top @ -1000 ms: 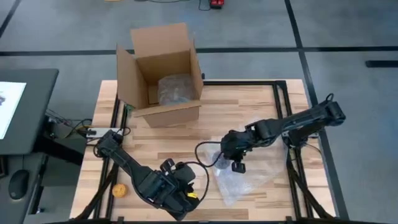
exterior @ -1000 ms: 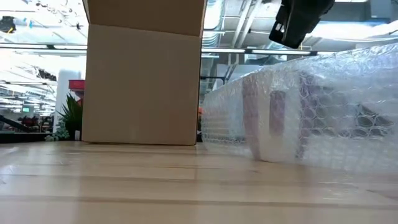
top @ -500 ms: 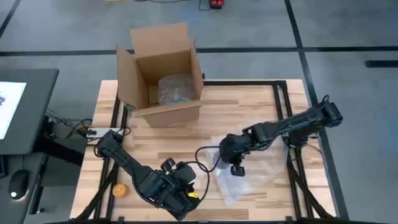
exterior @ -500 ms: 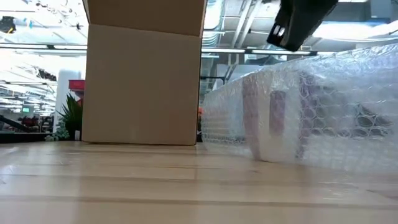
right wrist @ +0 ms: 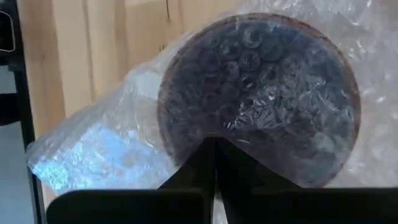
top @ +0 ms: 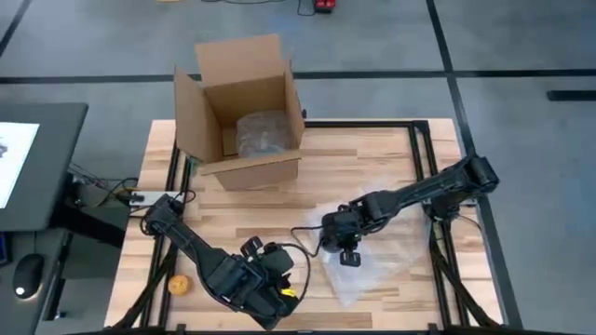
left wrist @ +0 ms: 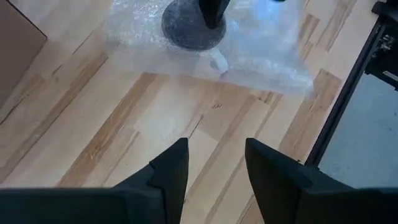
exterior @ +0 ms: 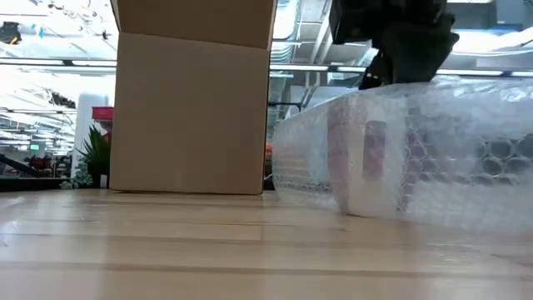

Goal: Wrap mug
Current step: Wrap the purple mug with the bubble wrap

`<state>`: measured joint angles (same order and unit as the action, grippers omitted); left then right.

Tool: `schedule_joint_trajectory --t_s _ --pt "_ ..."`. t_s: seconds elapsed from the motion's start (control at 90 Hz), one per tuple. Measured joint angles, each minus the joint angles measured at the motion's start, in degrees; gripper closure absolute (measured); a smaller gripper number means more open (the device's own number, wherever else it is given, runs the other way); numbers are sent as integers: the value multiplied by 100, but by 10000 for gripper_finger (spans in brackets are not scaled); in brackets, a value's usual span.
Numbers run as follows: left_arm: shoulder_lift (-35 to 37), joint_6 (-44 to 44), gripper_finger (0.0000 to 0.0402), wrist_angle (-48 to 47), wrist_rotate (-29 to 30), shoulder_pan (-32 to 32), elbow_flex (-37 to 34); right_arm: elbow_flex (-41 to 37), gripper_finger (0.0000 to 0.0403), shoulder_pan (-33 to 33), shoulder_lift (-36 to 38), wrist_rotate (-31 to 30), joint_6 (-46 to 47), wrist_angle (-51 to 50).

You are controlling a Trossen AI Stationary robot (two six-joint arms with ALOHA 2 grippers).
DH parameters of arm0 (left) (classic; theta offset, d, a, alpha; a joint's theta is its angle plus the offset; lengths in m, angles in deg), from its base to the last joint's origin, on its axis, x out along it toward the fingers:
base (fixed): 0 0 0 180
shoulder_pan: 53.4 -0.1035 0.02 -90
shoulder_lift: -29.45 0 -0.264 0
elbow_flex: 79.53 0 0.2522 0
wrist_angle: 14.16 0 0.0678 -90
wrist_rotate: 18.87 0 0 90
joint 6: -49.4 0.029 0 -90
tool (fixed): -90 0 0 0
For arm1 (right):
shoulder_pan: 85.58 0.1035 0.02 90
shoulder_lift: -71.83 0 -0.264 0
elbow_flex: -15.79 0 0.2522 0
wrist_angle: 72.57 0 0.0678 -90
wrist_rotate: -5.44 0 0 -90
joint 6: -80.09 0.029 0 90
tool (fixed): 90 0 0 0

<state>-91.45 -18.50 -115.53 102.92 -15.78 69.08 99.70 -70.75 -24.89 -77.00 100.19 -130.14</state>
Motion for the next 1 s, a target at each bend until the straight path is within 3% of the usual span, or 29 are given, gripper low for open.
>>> schedule_joint_trajectory --t_s 0.267,0.767,1.0 --pt "0 17 263 7 7 0 0 -4 400 -48 -24 -35 -2 -30" --pt "-2 9 263 11 17 0 -2 24 400 -186 -899 -316 -211 538" --pt "-2 17 263 90 17 0 0 24 400 -182 -976 -497 -346 598"
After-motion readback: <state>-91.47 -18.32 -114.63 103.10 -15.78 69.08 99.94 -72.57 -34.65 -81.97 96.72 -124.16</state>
